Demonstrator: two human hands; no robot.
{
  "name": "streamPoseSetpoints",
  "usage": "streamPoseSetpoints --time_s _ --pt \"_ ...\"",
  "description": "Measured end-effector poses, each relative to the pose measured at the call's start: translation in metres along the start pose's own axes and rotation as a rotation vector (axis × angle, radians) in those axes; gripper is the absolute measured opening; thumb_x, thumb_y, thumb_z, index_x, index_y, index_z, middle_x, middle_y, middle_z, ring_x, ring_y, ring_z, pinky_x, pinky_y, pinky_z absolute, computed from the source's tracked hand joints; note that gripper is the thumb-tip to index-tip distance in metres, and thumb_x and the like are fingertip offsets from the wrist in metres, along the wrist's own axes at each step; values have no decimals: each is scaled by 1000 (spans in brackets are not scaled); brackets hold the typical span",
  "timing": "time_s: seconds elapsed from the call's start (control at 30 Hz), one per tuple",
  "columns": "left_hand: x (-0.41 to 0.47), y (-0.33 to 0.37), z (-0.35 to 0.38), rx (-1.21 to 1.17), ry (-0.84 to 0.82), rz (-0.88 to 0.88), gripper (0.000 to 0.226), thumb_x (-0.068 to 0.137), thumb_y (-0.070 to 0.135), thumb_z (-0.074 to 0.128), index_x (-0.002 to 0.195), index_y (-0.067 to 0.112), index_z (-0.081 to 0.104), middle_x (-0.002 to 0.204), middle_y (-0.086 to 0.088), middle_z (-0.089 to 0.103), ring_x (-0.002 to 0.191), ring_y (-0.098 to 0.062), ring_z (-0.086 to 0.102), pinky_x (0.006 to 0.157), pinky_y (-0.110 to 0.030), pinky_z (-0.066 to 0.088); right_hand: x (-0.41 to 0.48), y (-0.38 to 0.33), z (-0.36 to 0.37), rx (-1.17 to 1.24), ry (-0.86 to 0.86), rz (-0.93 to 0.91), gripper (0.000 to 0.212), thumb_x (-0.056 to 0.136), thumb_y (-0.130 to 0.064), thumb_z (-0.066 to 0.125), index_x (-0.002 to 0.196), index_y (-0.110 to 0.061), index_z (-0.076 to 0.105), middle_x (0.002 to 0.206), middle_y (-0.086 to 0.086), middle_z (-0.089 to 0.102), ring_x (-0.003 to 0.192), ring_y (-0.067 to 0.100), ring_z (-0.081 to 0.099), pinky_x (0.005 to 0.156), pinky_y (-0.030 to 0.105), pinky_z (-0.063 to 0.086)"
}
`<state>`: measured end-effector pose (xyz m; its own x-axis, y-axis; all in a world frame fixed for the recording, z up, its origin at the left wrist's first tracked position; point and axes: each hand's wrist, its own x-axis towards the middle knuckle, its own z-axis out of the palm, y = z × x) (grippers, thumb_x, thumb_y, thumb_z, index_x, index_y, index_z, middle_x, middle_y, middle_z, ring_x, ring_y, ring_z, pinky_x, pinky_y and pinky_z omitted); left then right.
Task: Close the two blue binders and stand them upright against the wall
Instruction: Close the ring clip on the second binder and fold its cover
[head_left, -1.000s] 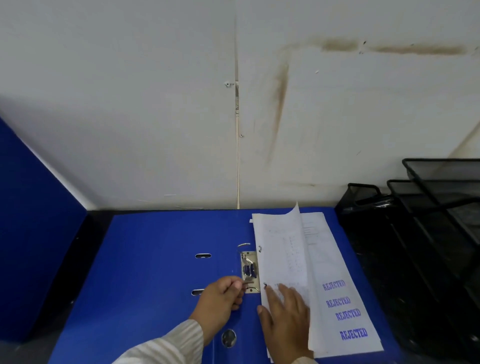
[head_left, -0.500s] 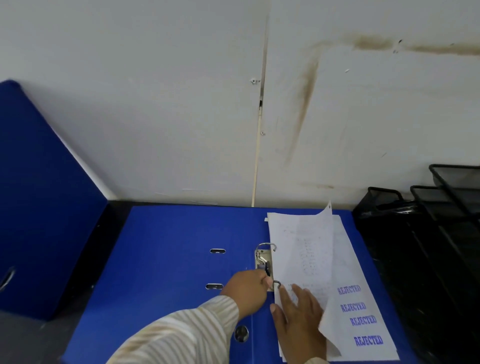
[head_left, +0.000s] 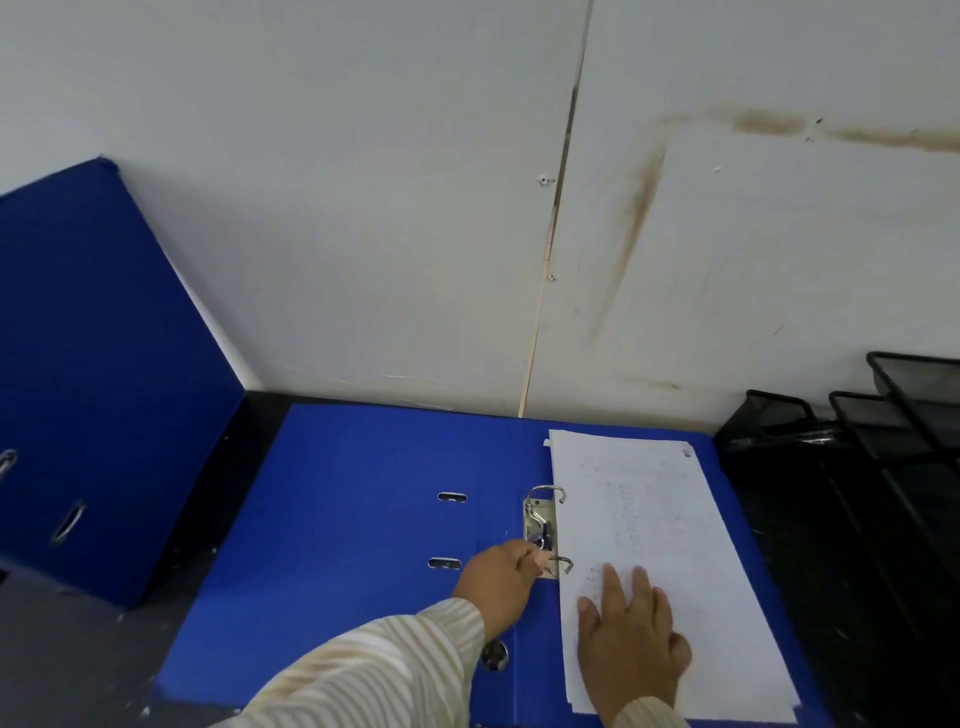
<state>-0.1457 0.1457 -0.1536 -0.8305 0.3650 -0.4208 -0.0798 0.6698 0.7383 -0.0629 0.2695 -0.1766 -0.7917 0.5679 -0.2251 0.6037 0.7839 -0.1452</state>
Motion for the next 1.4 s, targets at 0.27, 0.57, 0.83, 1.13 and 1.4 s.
streamPoseSetpoints --time_s 0.27,0.57,0.83,1.13,1.4 --pt "-33 -48 -22 -145 186 -57 26 99 26 46 124 28 51 96 13 55 86 -3 54 68 -12 41 -35 -24 -3 82 -152 -136 54 90 -49 43 141 -37 26 154 -8 19 141 18 15 113 41 21" --pt "-79 -109 -68 3 470 -193 30 95 21 54 125 19 58 127 -1 54 114 -19 53 101 -30 44 -60 -51 -6 26 -226 -280 54 91 -48 43 140 -30 29 154 -3 18 140 22 16 111 42 24" --pt "-120 -148 -114 188 546 -530 49 90 40 54 137 29 44 147 -3 36 133 -31 34 107 -44 35 -88 -72 5 -58 -287 -372 55 89 -48 47 138 -28 34 148 -1 26 135 24 23 110 42 28" --pt "-134 -163 -147 131 516 -713 66 86 42 58 141 16 34 147 -10 33 134 -34 33 109 -44 33 -101 -93 6 27 -221 -257 47 91 -41 49 131 -19 42 134 1 39 122 20 38 101 30 40" --pt "-125 -177 -178 15 412 -708 55 86 37 56 133 12 46 138 -15 44 125 -36 44 99 -42 40 -106 -103 5 22 -170 -174 43 92 -35 47 130 -17 41 133 2 41 120 20 40 101 28 39"
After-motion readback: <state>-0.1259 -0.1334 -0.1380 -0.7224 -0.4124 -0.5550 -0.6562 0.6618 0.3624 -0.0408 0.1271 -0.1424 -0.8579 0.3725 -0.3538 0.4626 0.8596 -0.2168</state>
